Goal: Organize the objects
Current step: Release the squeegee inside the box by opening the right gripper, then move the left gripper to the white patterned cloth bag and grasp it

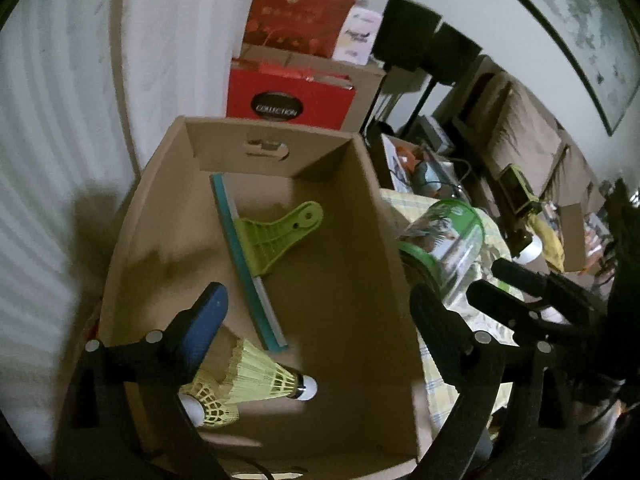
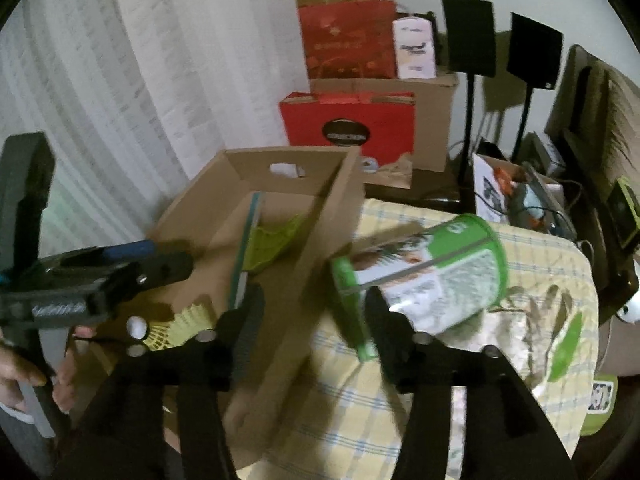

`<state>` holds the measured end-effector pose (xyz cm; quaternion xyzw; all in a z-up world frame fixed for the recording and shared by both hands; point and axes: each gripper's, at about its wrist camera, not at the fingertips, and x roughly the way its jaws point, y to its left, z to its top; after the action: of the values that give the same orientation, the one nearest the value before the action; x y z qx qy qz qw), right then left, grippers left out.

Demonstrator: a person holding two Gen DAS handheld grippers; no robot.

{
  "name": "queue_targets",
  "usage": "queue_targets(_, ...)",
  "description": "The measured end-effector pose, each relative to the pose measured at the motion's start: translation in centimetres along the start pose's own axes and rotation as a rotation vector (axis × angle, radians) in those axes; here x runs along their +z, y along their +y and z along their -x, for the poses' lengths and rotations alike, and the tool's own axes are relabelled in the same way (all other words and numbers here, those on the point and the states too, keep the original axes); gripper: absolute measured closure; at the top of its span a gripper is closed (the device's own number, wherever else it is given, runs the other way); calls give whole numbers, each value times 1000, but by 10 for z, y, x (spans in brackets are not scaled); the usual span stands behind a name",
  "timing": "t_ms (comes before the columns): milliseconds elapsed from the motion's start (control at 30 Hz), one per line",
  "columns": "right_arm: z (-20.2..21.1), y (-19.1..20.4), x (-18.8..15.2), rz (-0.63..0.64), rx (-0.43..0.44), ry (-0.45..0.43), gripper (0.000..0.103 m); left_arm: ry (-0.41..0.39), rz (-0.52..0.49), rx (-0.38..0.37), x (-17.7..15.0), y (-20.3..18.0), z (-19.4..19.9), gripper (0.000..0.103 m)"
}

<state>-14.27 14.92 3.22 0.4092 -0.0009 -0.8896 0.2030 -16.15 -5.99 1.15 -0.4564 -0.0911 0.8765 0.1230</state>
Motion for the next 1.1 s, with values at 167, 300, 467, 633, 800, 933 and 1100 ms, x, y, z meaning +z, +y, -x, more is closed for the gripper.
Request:
queue_targets(167,14,-11,-4,-11,-28,-27,30,-31,-31,8,-4,-14,9,11)
queue_targets(300,24,-21,-8,-27,-37,-43,22,-55,-61,17,-9,-25,15,11)
queue_targets(467,35,-34,-14,-50,-54,-54,16,-66,-76,6,-16,-37,20,0)
queue_targets(633,44,-42,-20,-51,-64,-59,15,-68,-92,-8,-23,-51,24,0)
queue_targets(800,53,-52,-26,-71,-78,-69,8,-83,-113,-8,-28,-66,28,0)
queue_targets(933,61,-62,-29,-83,-96,-75,0,-83,-126,-17,-32,-79,28,0)
queue_targets(1100,71,-77,-33,-98,-114,-77,0,-74,-136,-39,-36,-95,26,0)
